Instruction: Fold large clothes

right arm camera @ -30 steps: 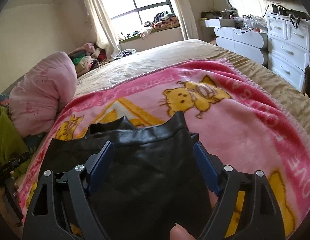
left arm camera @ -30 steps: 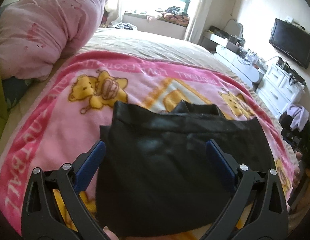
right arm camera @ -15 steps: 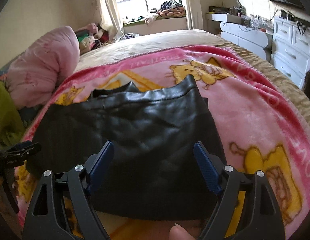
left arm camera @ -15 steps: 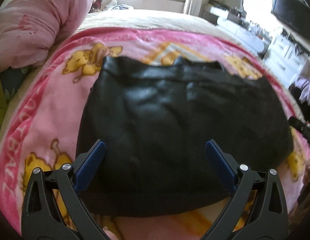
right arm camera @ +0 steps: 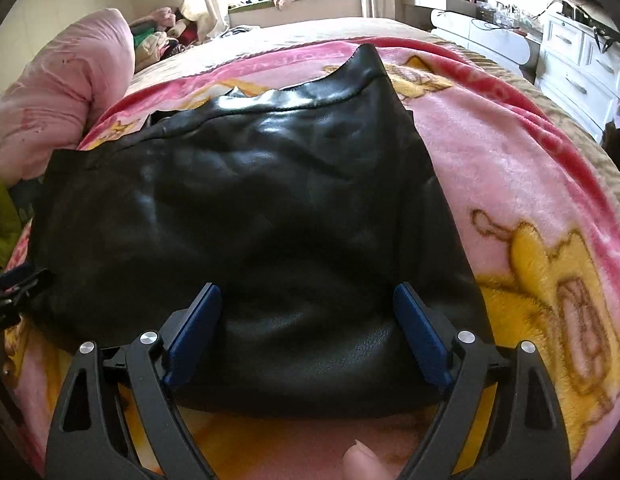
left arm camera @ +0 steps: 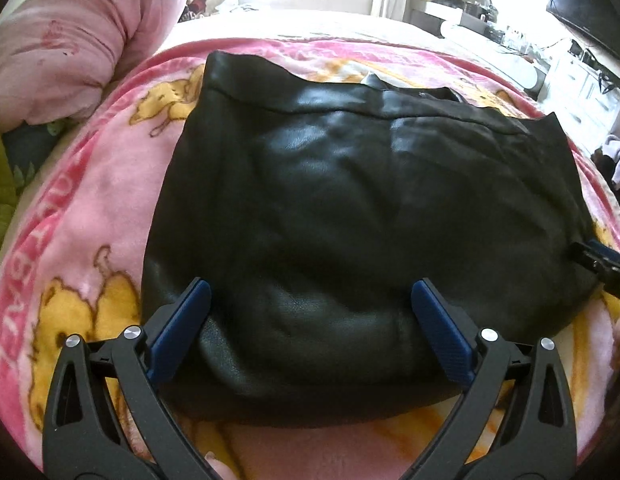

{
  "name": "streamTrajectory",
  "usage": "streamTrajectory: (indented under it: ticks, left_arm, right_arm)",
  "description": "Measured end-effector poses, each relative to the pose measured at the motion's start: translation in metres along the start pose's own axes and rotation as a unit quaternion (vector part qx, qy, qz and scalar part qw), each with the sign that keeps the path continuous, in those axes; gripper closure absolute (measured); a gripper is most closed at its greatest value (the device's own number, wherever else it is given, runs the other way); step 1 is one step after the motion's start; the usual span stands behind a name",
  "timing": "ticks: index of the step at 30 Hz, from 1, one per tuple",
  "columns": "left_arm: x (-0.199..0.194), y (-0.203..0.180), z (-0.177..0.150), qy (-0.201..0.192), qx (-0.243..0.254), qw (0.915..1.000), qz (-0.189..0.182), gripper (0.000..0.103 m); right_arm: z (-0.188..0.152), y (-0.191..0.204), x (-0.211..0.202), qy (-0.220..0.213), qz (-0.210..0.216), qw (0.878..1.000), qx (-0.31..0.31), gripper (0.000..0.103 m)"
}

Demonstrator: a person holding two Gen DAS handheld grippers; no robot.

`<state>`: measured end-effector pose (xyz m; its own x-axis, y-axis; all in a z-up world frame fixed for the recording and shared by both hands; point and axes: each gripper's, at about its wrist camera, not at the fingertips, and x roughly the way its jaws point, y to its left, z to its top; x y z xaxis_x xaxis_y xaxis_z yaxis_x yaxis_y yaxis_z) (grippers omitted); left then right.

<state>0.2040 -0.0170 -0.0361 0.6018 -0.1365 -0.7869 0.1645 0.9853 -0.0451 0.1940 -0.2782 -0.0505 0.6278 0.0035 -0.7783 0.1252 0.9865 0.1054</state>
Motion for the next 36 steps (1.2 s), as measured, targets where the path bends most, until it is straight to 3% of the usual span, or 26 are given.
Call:
streamTrajectory:
  ticks: [4, 10, 20, 33, 35, 36]
  left_arm:
    - [-0.012, -0.003, 0.004, -0.006, 0.008, 0.9999, 0.003, 0.009]
    - [-0.03, 0.001, 0.008, -0.011, 0.005, 0.9999, -0.003, 0.009]
    - [-0.047, 0.011, 0.006, -0.016, -0.01, 0.9996, 0.02, 0.009]
    - [-0.062, 0.034, 0.012, -0.045, -0.034, 0.9967, 0.058, 0.009]
    - [-0.062, 0.039, 0.012, -0.046, -0.04, 0.9962, 0.062, 0.009]
    - [-0.061, 0.042, 0.013, -0.047, -0.044, 0.9959, 0.064, 0.009]
  right_arm:
    - [0.003, 0.006, -0.017, -0.015, 0.0, 1.0, -0.015, 0.015]
    - [0.005, 0.021, -0.042, -0.044, 0.038, 0.998, -0.028, 0.01]
    - [0.003, 0.061, -0.063, -0.075, 0.069, 0.992, -0.069, 0.009]
    - [-0.007, 0.115, -0.061, -0.075, 0.1, 0.986, -0.115, 0.009]
    - [-0.009, 0.122, -0.059, -0.07, 0.101, 0.985, -0.124, 0.012]
    - [-0.01, 0.127, -0.057, -0.066, 0.101, 0.984, -0.13, 0.02]
